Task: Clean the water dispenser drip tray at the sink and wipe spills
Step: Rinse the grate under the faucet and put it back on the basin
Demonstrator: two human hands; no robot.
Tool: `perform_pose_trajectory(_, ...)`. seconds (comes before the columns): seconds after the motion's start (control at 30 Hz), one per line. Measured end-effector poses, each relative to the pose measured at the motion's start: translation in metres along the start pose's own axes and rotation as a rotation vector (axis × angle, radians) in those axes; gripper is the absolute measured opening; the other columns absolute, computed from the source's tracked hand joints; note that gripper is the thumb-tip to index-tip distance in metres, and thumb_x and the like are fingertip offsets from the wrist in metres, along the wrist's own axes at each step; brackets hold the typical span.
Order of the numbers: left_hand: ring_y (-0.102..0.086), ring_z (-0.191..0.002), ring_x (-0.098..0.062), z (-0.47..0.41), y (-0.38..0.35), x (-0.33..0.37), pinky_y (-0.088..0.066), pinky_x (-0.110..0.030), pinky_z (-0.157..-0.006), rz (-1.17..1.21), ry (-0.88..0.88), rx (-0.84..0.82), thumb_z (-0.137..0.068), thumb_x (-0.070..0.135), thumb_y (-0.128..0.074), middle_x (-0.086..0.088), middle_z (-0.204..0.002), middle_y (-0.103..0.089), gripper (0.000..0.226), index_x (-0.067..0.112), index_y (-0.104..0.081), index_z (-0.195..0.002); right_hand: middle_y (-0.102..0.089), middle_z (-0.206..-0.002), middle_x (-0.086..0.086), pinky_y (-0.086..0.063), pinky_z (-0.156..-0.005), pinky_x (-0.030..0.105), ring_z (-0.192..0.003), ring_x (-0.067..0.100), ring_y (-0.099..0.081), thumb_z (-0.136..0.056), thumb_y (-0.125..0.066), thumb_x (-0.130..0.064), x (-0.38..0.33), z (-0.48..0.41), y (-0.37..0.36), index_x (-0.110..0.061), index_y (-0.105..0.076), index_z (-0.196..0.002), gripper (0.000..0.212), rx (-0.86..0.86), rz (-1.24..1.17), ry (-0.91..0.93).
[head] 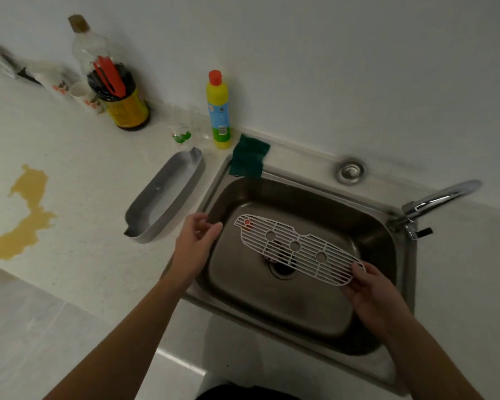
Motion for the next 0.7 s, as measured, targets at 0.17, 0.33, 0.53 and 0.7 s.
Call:
perform_pose_trajectory(0.17, -0.079, -0.088, -0.033, -0.001, -0.091, 0.013, -0.064, -0.035, -0.065, 0.317, 0.288, -0.375, -0.107, 0.040, -0.051, -0.010, -0.108, -0.080, 0.028, 0.024, -0.062, -0.127, -0.079, -0.104, 0.019, -0.064, -0.067, 0.034, -0.091, 0.028, -0.079, -0.102, -0.054, -0.004, -0.023, -0.007, 0.020, -0.003, -0.068, -0.111, 0.016, 0.029, 0.014, 0.024)
perform_pose_trajectory(0.33, -0.080, -0.081, -0.028, -0.015, -0.135, 0.024, -0.064, -0.038, -0.059, 0.298, 0.233, -0.288, -0.109, 0.023, -0.050, -0.012, -0.104, -0.078, 0.018, 0.021, -0.062, -0.122, -0.074, -0.113, 0.016, -0.065, -0.077, 0.044, -0.093, 0.028, -0.078, -0.101, -0.062, -0.016, -0.044, -0.020, 0.053, -0.012, -0.058, -0.128, 0.027, 0.163, 0.391, 0.080)
perform_pose_trajectory(0.53, -0.079, -0.082, -0.026, -0.025, -0.168, 0.038, -0.064, -0.034, -0.058, 0.207, 0.163, -0.273, -0.110, 0.022, -0.047, -0.002, -0.097, -0.080, 0.018, 0.031, -0.061, -0.117, -0.066, -0.097, -0.013, -0.055, -0.081, 0.041, -0.083, 0.011, -0.068, -0.096, -0.067, -0.028, -0.116, -0.051, 0.081, -0.039, -0.022, -0.154, 0.074, 0.467, 0.805, 0.508)
perform_pose_trajectory(0.7, -0.079, -0.082, -0.027, -0.027, -0.180, 0.043, -0.064, -0.033, -0.060, 0.196, 0.126, -0.266, -0.110, 0.023, -0.046, -0.001, -0.101, -0.080, 0.020, 0.032, -0.062, -0.118, -0.071, -0.117, 0.012, -0.040, -0.085, 0.034, -0.108, 0.033, -0.066, -0.098, -0.062, -0.027, -0.153, -0.088, 0.089, -0.012, -0.053, -0.143, 0.048, 0.509, 1.079, 0.498)
Point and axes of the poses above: each hand's wrist, its own z-axis away from the middle knuckle, its own y-axis out of the back of the hand, x = y × z, the point moved 4 cm from there along -z, towards the middle knuckle
